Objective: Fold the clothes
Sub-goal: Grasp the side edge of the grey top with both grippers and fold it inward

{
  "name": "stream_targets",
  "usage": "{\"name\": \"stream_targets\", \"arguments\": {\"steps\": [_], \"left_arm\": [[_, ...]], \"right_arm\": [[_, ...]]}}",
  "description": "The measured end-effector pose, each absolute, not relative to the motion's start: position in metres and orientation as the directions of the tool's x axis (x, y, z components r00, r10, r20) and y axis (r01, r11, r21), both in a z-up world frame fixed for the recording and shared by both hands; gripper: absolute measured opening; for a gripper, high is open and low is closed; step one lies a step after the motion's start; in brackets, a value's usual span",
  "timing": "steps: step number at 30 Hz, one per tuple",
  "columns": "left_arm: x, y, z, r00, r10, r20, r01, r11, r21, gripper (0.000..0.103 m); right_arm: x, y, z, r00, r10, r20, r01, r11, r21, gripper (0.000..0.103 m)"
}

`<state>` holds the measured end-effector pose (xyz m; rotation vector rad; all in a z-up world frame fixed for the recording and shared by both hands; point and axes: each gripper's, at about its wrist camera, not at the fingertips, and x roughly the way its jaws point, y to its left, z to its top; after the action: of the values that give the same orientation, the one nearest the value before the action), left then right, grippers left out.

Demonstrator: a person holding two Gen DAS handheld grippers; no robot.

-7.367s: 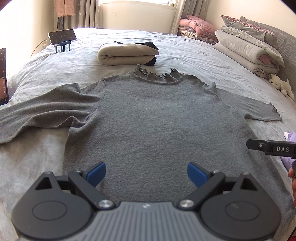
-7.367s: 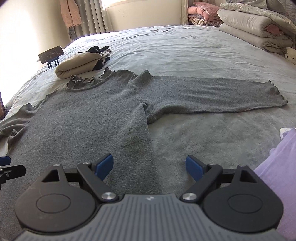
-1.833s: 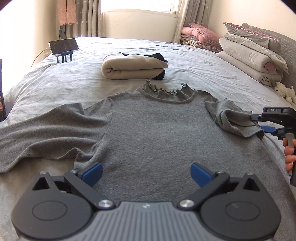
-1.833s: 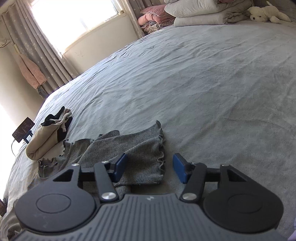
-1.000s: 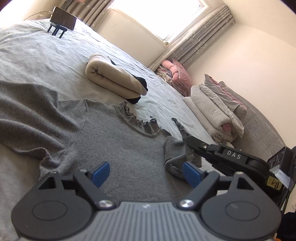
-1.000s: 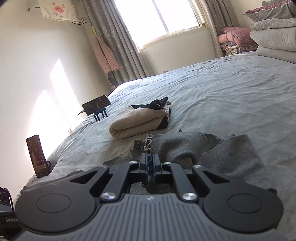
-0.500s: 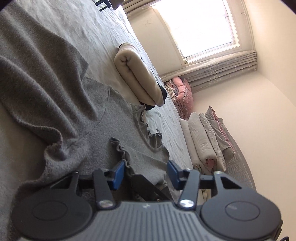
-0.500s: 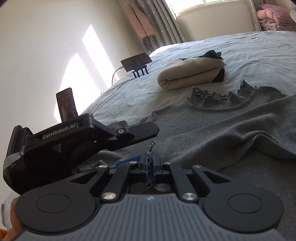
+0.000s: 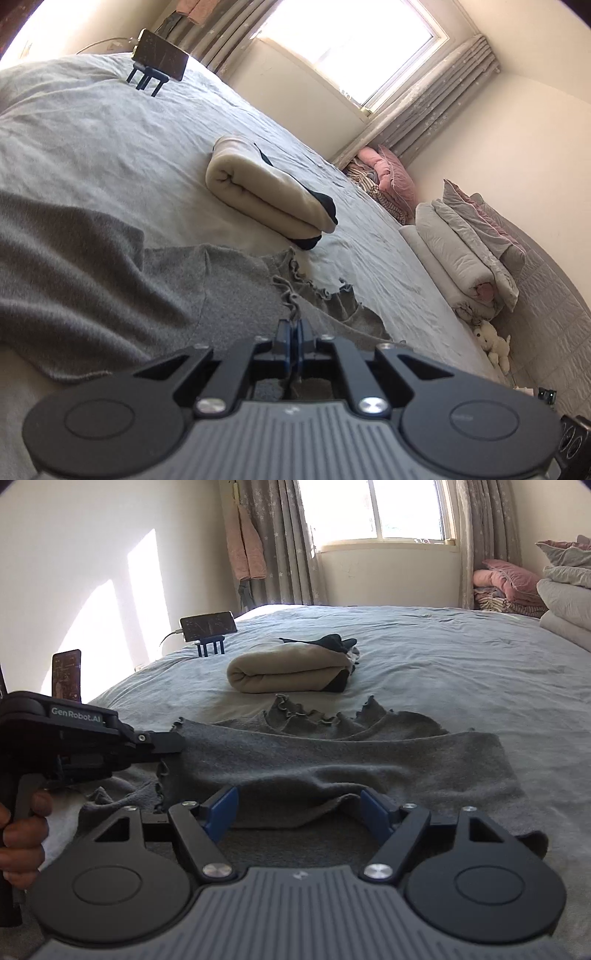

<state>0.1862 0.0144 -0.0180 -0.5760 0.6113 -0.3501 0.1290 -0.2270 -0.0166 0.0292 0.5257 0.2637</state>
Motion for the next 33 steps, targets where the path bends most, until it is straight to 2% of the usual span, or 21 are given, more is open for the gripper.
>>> {"name": "stream_targets", "arguments": {"steps": [5,12,16,22,27,33], "left_arm": [[0.19,0.037,-0.016,0.798,-0.424,-0.429,0.139,0.822,-0.553,0.003],[0.197,0.065,-0.025,0.801,-0.334,-0.496,0.045,0.861,-0.507,0.003],[0.2,0.075,-0.034,0.794,-0.318,-0.518,0.003,0.854,-0.52,0.003],[0.201,0.067,-0.038,0.791,-0.254,-0.557,-0.019,0.899,-0.437,0.003],[0.198,0.069,-0.029,0.794,-0.245,-0.557,-0.029,0.899,-0.437,0.003],[0.194,0.073,-0.015,0.8,-0.2,-0.566,-0.055,0.914,-0.401,0.003]], "right_arm": [[0.136,-0.239,-0.033,0.845,0.102,-0.525,-0.156,0.986,-0.06,0.077],[0.136,-0.254,-0.036,0.845,0.06,-0.532,-0.151,0.98,-0.129,0.08],[0.134,-0.276,-0.03,0.85,0.086,-0.521,-0.135,0.989,-0.057,0.08],[0.132,-0.315,-0.021,0.867,0.087,-0.49,-0.047,0.995,0.093,0.08],[0.13,-0.351,-0.018,0.878,0.08,-0.471,0.044,0.968,0.247,0.08],[0.126,-0.35,-0.018,0.872,0.119,-0.475,-0.011,0.974,0.224,0.08]]}}
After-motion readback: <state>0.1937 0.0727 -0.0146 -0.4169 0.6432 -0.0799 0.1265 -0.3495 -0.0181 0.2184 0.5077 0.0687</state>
